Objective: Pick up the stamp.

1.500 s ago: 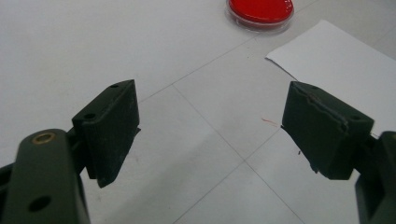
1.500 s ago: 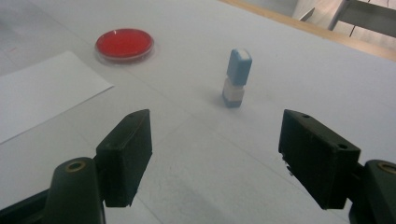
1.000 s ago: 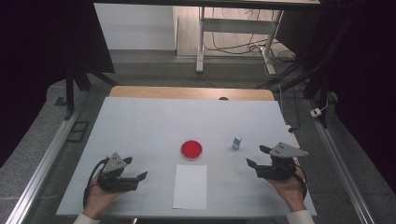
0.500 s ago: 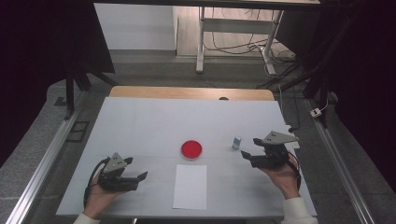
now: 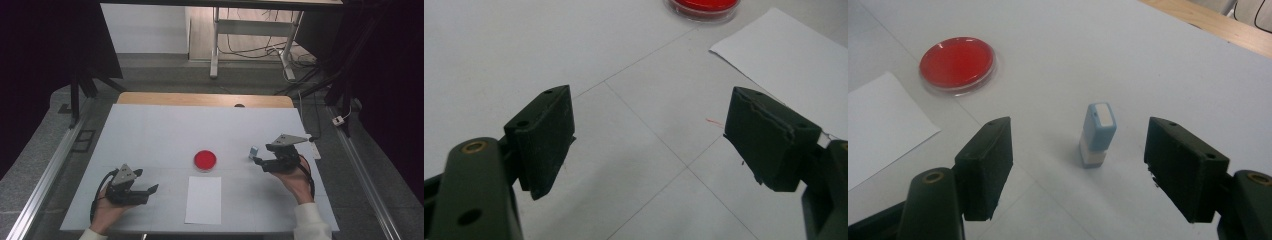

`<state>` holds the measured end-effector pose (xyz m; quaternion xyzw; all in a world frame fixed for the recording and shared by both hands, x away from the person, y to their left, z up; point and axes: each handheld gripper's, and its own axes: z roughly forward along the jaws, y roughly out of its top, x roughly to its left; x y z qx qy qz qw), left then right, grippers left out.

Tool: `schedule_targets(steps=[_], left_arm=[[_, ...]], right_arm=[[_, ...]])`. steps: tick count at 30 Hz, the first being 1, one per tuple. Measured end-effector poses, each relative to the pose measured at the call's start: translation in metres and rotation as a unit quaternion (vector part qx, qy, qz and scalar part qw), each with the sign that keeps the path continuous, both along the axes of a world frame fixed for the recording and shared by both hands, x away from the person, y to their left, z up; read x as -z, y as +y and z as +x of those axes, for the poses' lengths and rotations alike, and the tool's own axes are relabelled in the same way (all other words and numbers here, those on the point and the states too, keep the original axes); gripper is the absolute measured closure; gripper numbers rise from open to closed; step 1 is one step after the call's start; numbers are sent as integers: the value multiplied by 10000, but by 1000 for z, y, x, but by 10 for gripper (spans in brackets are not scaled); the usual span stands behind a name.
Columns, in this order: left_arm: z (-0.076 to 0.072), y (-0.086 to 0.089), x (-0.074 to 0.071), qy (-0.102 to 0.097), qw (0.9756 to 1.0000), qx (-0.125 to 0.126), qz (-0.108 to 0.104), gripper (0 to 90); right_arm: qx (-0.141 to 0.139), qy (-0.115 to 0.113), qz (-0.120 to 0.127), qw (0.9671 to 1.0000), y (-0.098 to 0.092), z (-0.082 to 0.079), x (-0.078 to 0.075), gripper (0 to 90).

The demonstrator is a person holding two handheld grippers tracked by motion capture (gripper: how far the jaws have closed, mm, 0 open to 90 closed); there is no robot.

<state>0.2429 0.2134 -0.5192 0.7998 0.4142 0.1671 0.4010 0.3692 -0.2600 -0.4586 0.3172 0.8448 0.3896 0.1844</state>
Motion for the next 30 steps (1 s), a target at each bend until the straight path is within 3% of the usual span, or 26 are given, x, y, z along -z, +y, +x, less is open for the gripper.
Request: schedule_targets(steps=[7, 17, 30], left_arm=[[-1, -2, 1, 0, 10000, 30, 27, 202], [-1, -3, 1, 13, 10000, 7, -7, 203], [-1, -4, 1, 12, 10000, 0, 5, 202]], right_arm=[[-5, 32, -150, 9999, 11, 16, 3, 294], [56, 173, -160, 9997, 10, 31, 13, 324], [4, 183, -118, 9998, 10, 36, 21, 514]])
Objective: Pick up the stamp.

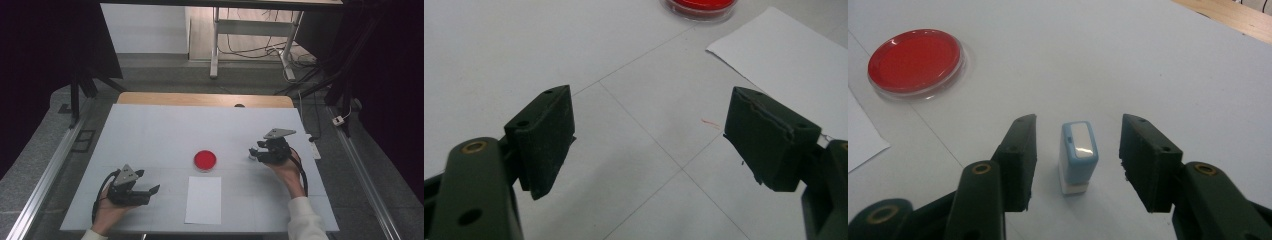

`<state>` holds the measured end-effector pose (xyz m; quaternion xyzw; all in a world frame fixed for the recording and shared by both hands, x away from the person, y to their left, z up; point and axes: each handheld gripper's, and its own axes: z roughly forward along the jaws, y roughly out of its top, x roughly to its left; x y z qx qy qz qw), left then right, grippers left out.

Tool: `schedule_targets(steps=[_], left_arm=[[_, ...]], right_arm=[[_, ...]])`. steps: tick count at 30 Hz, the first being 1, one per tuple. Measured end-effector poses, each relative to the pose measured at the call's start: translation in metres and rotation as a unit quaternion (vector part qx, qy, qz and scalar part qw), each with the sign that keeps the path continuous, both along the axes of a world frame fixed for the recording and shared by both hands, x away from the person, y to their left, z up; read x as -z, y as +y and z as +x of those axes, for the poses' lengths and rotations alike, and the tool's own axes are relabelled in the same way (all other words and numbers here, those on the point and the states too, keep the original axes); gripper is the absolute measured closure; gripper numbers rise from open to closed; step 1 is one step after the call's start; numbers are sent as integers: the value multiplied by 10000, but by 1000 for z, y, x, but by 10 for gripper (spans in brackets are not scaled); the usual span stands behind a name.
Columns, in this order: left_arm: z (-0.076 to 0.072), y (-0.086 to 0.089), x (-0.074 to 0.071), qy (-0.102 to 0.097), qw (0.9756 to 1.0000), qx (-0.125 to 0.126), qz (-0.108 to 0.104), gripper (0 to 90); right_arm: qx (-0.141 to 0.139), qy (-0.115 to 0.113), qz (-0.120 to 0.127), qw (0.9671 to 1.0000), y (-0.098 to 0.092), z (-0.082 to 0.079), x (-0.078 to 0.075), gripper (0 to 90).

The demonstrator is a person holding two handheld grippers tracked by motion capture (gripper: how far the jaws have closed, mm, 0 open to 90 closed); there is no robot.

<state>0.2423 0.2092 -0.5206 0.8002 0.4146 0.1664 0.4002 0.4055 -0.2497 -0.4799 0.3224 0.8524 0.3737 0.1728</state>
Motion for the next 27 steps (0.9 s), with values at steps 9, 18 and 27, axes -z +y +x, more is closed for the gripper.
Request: schedule_targets(steps=[9, 18, 27], left_arm=[[0, 0, 0, 1, 10000, 3, 20, 202], [0, 0, 0, 5, 10000, 3, 30, 202], [-1, 0, 1, 11, 10000, 12, 42, 202]], right_arm=[[-19, 32, 59, 10000, 1, 1, 7, 567], [52, 37, 2, 10000, 1, 2, 12, 652], [8, -67, -128, 9999, 3, 0, 14, 742]])
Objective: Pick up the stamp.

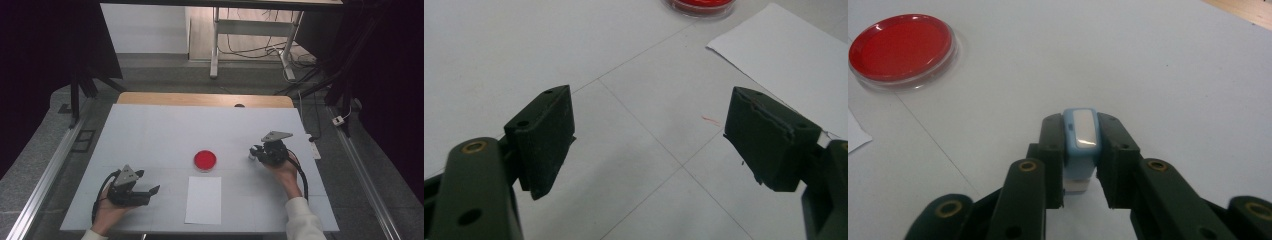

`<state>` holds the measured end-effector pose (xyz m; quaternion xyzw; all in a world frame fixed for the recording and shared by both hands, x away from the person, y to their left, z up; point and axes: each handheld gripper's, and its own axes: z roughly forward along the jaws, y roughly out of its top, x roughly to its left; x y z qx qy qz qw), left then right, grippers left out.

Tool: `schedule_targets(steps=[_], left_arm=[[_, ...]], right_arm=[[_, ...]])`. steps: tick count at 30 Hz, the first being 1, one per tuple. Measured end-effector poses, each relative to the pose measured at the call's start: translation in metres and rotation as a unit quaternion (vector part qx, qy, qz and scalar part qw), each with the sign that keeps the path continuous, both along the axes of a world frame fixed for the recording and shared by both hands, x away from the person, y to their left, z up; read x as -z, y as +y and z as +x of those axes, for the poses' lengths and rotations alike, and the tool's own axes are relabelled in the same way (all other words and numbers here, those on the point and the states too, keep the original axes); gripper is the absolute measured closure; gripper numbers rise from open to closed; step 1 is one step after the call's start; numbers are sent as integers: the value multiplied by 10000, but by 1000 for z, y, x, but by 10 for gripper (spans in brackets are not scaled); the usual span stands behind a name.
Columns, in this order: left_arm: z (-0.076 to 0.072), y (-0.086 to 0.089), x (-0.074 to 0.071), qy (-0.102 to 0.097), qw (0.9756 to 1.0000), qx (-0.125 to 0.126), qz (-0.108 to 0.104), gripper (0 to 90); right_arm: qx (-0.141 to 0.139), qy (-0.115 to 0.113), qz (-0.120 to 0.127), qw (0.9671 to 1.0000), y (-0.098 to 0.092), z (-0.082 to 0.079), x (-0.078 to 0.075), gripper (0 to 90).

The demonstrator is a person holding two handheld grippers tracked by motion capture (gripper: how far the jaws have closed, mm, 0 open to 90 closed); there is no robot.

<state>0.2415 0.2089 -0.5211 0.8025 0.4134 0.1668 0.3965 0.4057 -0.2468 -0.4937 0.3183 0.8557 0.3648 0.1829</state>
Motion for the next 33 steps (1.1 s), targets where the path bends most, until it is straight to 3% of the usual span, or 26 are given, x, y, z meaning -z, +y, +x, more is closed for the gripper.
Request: schedule_targets(steps=[19, 23, 33], left_arm=[[0, 0, 0, -1, 10000, -8, -11, 202], [0, 1, 0, 1, 10000, -7, -25, 202], [1, 1, 0, -3, 10000, 4, -32, 202]], right_arm=[[-88, -190, -92, 9997, 3, -7, -7, 750], [-24, -233, 3, 9997, 1, -10, -11, 751], [149, -441, 511, 9976, -9, -18, -25, 751]])
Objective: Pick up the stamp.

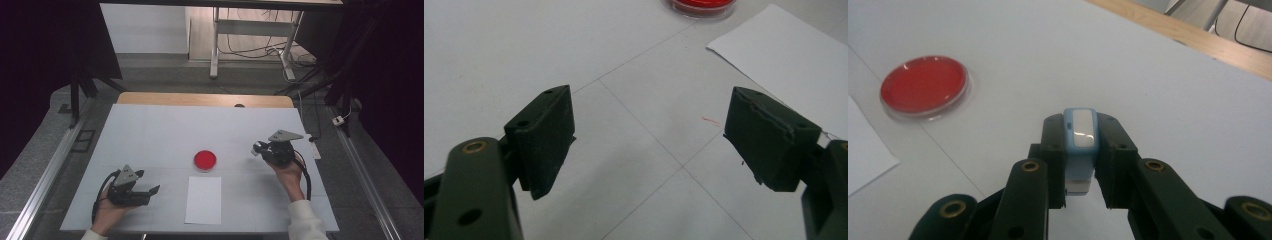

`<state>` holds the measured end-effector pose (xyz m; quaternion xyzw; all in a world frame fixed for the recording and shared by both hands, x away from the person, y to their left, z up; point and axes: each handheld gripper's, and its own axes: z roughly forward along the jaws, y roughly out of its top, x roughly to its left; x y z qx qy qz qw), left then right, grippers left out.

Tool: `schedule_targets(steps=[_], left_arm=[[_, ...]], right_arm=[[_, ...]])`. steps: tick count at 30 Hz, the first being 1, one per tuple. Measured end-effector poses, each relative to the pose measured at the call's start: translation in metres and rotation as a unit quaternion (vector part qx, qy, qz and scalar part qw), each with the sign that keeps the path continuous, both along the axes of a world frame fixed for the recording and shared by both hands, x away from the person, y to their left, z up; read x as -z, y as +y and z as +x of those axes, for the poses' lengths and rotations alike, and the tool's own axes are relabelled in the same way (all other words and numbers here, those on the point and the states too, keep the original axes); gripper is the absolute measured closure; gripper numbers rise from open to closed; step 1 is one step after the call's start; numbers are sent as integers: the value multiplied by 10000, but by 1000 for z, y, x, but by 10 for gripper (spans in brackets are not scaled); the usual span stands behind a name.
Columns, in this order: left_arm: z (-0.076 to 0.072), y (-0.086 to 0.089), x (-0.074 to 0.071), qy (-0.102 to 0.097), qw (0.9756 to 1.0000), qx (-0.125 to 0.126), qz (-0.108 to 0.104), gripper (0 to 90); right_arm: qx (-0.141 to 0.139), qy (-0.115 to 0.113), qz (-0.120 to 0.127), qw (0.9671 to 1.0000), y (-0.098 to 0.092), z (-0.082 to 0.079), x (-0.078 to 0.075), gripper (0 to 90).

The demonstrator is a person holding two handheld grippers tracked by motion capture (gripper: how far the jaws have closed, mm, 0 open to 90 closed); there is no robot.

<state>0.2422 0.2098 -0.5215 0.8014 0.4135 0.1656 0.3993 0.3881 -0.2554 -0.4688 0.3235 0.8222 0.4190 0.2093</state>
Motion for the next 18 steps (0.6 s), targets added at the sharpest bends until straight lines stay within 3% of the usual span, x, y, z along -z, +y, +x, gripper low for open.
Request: schedule_targets(steps=[2, 3, 18], left_arm=[[1, 0, 0, 13, 10000, 6, 0, 202], [1, 0, 0, 11, 10000, 0, -6, 202], [7, -1, 1, -21, 10000, -21, -65, 202]], right_arm=[[-9, -9, 43, 10000, -1, -1, -2, 751], [9, -43, 198, 9998, -2, -2, -4, 751], [-18, -241, 531, 9983, -6, -22, -22, 751]])
